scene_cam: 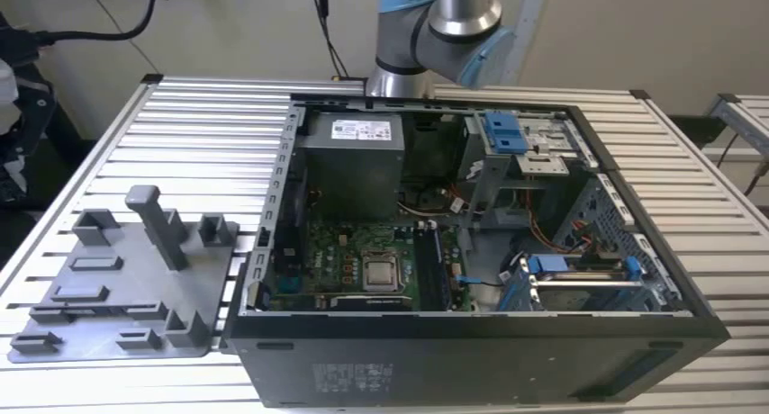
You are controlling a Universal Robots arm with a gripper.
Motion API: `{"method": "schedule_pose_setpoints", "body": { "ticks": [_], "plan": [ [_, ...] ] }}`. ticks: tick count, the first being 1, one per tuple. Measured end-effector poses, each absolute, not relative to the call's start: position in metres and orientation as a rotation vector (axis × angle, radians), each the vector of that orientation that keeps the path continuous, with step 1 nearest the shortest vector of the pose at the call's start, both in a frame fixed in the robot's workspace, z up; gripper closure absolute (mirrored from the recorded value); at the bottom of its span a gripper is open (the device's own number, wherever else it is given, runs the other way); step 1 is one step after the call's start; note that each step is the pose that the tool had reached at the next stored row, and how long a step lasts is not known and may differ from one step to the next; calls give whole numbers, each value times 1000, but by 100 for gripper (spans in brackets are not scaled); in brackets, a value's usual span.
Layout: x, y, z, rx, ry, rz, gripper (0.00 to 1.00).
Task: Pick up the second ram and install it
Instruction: 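Pick up the second ram and move it above second insertion slot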
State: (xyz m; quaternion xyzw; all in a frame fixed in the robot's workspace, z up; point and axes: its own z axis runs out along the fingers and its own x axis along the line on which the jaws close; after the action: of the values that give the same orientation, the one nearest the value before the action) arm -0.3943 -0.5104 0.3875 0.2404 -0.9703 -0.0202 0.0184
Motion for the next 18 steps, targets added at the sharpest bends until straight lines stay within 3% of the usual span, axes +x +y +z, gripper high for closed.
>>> {"method": "schedule_pose_setpoints", "body": {
  "ticks": [18],
  "plan": [
    [-394, -510, 387, 1200, -2857, -52, 89]
  ]
}}
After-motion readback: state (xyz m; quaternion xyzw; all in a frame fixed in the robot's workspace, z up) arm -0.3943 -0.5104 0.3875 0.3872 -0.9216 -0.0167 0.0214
